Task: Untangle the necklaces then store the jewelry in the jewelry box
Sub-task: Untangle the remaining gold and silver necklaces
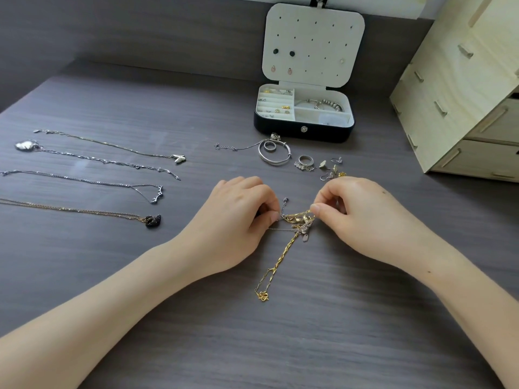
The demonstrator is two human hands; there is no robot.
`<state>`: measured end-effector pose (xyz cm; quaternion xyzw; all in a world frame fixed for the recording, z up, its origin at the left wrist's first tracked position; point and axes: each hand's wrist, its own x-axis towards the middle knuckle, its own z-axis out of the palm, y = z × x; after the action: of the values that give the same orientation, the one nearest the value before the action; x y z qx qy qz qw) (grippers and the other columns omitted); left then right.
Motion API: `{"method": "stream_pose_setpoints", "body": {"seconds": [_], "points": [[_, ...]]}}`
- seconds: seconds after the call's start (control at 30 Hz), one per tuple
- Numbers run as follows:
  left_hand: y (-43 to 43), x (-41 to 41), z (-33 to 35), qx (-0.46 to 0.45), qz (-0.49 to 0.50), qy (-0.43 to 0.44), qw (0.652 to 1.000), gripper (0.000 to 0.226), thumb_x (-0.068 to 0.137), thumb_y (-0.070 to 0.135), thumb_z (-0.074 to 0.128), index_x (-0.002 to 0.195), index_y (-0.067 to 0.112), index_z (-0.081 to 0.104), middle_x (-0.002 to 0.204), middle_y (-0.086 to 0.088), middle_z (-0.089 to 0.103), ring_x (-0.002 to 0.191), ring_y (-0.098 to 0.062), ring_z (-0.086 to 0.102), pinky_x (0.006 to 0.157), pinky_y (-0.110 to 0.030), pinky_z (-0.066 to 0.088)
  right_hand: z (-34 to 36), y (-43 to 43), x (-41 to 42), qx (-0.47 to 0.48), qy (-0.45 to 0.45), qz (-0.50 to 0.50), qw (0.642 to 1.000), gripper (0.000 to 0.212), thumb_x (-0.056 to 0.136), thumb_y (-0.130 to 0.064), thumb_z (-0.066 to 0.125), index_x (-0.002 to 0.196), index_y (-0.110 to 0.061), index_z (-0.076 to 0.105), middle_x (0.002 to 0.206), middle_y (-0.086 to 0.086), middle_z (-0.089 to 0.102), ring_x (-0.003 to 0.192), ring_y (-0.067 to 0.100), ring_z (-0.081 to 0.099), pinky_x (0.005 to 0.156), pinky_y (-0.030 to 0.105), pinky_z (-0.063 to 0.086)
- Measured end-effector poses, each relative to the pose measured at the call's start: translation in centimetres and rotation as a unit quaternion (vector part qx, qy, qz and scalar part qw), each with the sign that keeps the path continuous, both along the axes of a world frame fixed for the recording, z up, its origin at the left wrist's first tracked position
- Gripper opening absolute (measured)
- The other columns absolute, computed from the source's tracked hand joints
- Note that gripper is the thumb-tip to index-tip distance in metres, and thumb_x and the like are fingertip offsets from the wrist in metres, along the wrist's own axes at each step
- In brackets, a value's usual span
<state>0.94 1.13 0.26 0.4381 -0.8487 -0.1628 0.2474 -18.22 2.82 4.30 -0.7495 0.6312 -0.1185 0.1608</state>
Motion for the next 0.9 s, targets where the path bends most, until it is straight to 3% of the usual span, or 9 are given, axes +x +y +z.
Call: {"method": "stream_pose_setpoints", "body": {"seconds": [0.07,0.23,0.43,0.53,0.6,0.73,0.9], "points": [[0.0,-0.1,-0.1,-0.007,0.011,0.005,1.0,0.006,0.083,0.027,0.048,0.079,0.028,0.053,0.079,0.016,0.046,0.074,-0.009,0.041,0.073,-0.028,0.032,-0.2,0.0,0.0,-0.01,0.019,-0.005,1.0,0.013,0.092,-0.029,0.054,0.08,-0.025,0.058,0.072,-0.014,0.047,0.071,0.006,0.043,0.058,0.023,0.025],[0.1,-0.3,-0.2,-0.028,0.037,0.007,0.999,0.013,0.083,0.029,0.047,0.079,0.023,0.057,0.078,0.013,0.048,0.072,-0.01,0.043,0.071,-0.03,0.038,-0.5,-0.1,0.1,-0.042,0.049,-0.008,0.998,0.013,0.091,-0.028,0.053,0.081,-0.023,0.058,0.08,-0.011,0.05,0.088,0.013,0.047,0.072,0.024,0.031],[0.1,-0.3,-0.4,-0.049,0.048,0.005,0.998,0.022,0.084,0.032,0.044,0.079,0.018,0.06,0.077,0.01,0.049,0.071,-0.016,0.047,0.068,-0.029,0.038,-0.4,0.1,0.3,-0.099,0.037,0.026,0.994,0.005,0.087,-0.024,0.06,0.083,-0.022,0.061,0.082,-0.008,0.056,0.087,0.015,0.047,0.074,0.025,0.031],[0.4,-0.2,0.0,-0.063,0.038,0.016,0.997,0.023,0.083,0.031,0.042,0.081,0.015,0.059,0.079,0.004,0.053,0.071,-0.018,0.05,0.067,-0.026,0.035,-0.5,0.3,0.5,-0.097,0.028,0.031,0.994,0.016,0.086,-0.038,0.059,0.079,-0.024,0.061,0.08,-0.008,0.058,0.083,0.013,0.046,0.074,0.028,0.035],[0.8,-0.1,0.5,-0.079,0.006,0.017,0.997,0.018,0.083,0.026,0.047,0.081,0.015,0.062,0.082,0.003,0.057,0.073,-0.021,0.053,0.069,-0.031,0.038,-0.5,0.4,0.6,-0.078,0.032,0.031,0.996,0.022,0.084,-0.046,0.058,0.077,-0.025,0.06,0.08,-0.008,0.057,0.085,0.012,0.046,0.076,0.029,0.038],[2.1,0.5,0.7,-0.123,-0.08,-0.04,0.988,0.016,0.084,0.021,0.054,0.089,0.022,0.07,0.09,0.006,0.063,0.08,-0.02,0.057,0.07,-0.039,0.041,-0.5,0.4,0.7,-0.063,0.026,0.04,0.997,0.02,0.084,-0.044,0.06,0.075,-0.027,0.057,0.079,-0.011,0.054,0.084,0.01,0.046,0.072,0.024,0.032],[2.6,1.4,0.5,-0.111,-0.103,-0.137,0.979,0.029,0.092,0.041,0.045,0.112,0.038,0.065,0.112,0.004,0.059,0.097,-0.022,0.054,0.083,-0.038,0.037,0.2,0.3,0.3,-0.01,-0.036,0.033,0.999,0.02,0.081,-0.038,0.067,0.067,-0.028,0.057,0.064,-0.012,0.052,0.062,-0.003,0.047,0.056,0.014,0.033]]}}
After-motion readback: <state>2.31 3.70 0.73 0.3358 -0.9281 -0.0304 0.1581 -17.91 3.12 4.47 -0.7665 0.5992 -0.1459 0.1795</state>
